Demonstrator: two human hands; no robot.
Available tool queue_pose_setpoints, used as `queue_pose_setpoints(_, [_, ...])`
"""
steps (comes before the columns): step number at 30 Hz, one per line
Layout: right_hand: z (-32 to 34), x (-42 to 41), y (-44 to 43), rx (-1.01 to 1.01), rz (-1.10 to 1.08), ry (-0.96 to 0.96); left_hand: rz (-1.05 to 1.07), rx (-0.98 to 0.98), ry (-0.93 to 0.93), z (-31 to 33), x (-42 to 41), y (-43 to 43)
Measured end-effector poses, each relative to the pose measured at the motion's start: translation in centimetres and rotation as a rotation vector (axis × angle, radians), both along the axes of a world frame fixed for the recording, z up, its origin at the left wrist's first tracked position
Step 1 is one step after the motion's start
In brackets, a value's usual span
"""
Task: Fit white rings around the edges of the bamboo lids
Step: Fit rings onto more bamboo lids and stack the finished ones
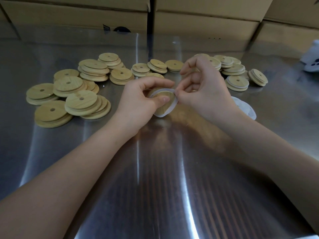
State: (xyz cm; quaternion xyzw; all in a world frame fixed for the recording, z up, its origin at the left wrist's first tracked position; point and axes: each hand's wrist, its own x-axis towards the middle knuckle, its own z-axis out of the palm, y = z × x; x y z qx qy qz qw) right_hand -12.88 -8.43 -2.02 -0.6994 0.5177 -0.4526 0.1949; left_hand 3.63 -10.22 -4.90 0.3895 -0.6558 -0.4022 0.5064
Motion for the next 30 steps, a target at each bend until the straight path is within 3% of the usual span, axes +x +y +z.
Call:
queue_pose_setpoints(8, [0.6,-0.3,-0.1,-0.056,0.059,0.154,-0.052,0.103,0.122,0.0,0.0,0.1])
queue_pose_setpoints(14, [-0.1,-0.2,0.0,-0.043,0.055,0.024,-0.06,0.155,0.129,-0.2,-0.2,0.2])
queue_pose_setpoints(22, [-1.0,0.4,-0.2,-0.021,0.061,-0.116,-0.058,0.201,0.269,-0.1,0.3,0.0])
queue_pose_setpoints(30, [-0.9,0.8,0.3,-0.146,-0.017,-0.069,-0.035,0.047,0.143,0.1,-0.2,0.6])
